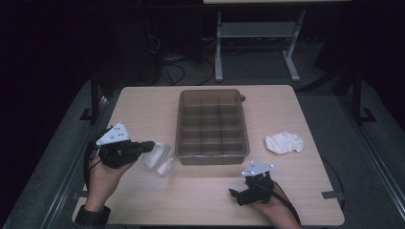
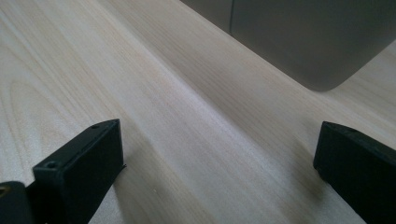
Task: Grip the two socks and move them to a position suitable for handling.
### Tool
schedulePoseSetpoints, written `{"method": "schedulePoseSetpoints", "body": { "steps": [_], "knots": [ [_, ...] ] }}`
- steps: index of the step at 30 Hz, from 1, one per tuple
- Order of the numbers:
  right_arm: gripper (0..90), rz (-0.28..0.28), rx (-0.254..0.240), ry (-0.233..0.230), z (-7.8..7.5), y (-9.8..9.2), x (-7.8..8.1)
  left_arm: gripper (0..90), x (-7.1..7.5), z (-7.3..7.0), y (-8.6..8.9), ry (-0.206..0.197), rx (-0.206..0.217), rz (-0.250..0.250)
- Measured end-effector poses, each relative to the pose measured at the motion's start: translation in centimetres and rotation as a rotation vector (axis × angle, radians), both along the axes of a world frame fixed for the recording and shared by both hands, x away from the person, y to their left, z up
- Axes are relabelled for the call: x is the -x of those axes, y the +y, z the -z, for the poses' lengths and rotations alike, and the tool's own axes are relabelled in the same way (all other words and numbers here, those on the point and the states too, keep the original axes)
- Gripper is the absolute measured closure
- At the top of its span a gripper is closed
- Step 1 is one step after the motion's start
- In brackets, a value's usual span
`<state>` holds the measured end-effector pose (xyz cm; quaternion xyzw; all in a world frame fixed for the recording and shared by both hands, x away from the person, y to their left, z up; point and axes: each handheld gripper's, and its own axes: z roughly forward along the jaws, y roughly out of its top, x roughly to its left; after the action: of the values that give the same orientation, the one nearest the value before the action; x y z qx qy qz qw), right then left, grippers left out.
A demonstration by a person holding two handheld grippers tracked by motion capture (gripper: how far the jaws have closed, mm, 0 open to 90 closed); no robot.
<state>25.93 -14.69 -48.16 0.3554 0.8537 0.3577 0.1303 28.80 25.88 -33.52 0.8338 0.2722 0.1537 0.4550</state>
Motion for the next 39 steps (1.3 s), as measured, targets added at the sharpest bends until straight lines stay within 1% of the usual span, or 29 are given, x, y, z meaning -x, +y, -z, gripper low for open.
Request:
{"method": "schedulePoseSetpoints", "body": {
  "steps": [4, 7, 8, 9, 10, 13, 19, 33, 39],
  "knots": [
    [1.1, -0.001, 0.004, -0.003, 0.0, 0.0, 0.0, 88.0, 0.4, -0.3, -0.7, -0.002, 0.004, 0.028],
    [1.1, -0.001, 0.004, -0.003, 0.0, 0.0, 0.0, 88.0, 0.7, -0.4, -1.4, -0.006, 0.01, 0.05],
    [1.1, -0.001, 0.004, -0.003, 0.0, 0.0, 0.0, 88.0, 0.7, -0.5, -1.6, -0.008, 0.005, 0.061],
    [1.1, -0.001, 0.004, -0.003, 0.0, 0.0, 0.0, 88.0, 0.8, -0.5, -1.9, -0.008, 0.011, 0.067],
    [1.1, -0.001, 0.004, -0.002, 0.0, 0.0, 0.0, 88.0, 0.9, -0.6, -2.1, -0.009, 0.005, 0.08],
    [1.1, 0.0, 0.005, -0.004, 0.0, 0.0, 0.0, 88.0, 1.1, -0.7, -2.8, -0.012, 0.013, 0.101],
    [1.1, 0.0, 0.004, -0.005, 0.0, 0.0, 0.0, 88.0, 1.5, -0.9, -4.3, -0.012, 0.016, 0.15],
    [1.1, 0.0, 0.0, -0.002, 0.0, 0.0, 0.0, 88.0, 1.9, -0.9, -8.3, 0.0, 0.03, 0.235],
    [1.1, 0.0, 0.001, -0.001, 0.0, 0.0, 0.0, 88.3, 2.0, -0.3, -10.1, 0.014, 0.032, 0.259]
  ]
}}
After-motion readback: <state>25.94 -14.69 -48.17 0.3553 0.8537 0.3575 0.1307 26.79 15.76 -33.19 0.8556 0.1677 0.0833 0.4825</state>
